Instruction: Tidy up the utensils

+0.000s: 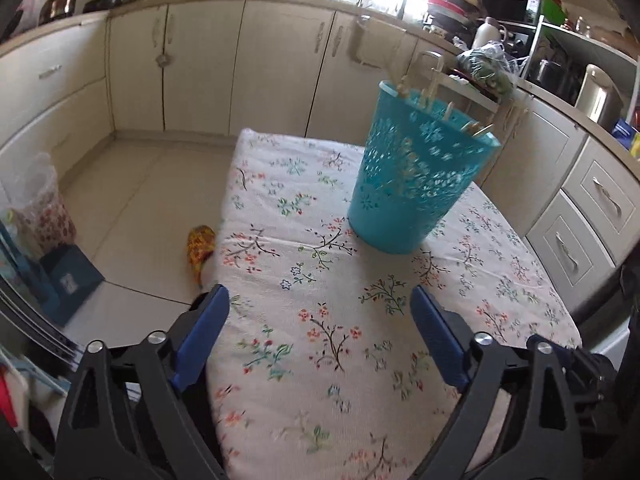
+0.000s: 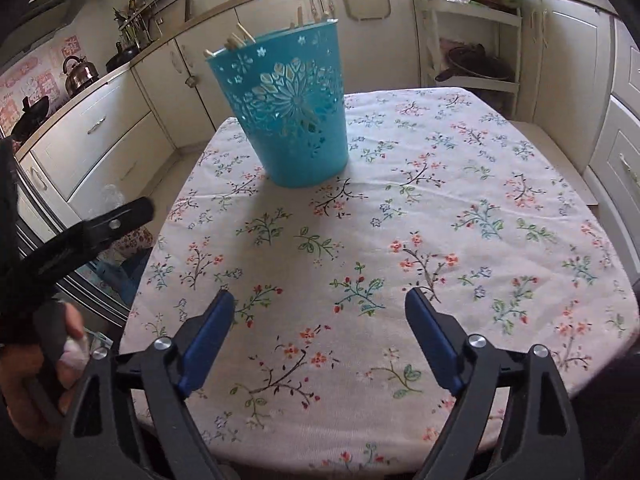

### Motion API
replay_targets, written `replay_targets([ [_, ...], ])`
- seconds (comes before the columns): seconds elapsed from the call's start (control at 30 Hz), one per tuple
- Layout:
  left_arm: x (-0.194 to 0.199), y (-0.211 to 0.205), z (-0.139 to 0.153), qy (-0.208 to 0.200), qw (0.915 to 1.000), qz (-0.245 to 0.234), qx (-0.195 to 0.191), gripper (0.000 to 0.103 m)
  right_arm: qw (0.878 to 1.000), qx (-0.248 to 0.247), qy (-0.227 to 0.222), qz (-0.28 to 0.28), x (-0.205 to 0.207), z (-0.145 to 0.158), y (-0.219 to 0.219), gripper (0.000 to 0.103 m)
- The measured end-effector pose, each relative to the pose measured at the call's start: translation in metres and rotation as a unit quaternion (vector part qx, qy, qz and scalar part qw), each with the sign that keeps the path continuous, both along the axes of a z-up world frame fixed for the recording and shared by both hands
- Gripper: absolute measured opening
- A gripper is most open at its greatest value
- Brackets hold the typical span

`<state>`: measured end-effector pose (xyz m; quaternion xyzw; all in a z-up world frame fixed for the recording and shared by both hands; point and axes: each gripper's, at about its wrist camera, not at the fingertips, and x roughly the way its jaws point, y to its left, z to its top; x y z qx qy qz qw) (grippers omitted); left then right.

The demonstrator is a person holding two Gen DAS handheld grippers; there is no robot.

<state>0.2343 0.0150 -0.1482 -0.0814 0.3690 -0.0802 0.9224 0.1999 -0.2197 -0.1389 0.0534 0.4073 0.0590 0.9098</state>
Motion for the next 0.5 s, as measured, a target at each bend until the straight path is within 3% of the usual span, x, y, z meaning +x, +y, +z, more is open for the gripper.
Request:
replay_targets([
  [0.33, -0.068, -0.002, 0.079, -0.039, 0.9974, 0.036, 0.047, 0.095, 0.997, 0.002, -0.063, -0.043, -0.056, 0.085, -0.015, 0.095],
  [0.5, -0.109, -0.007, 0.099, -0.060, 0.9958, 0.047, 0.050, 0.095, 0.997, 0.004, -0.064, -0.050, -0.096, 0.091, -0.004, 0.095],
])
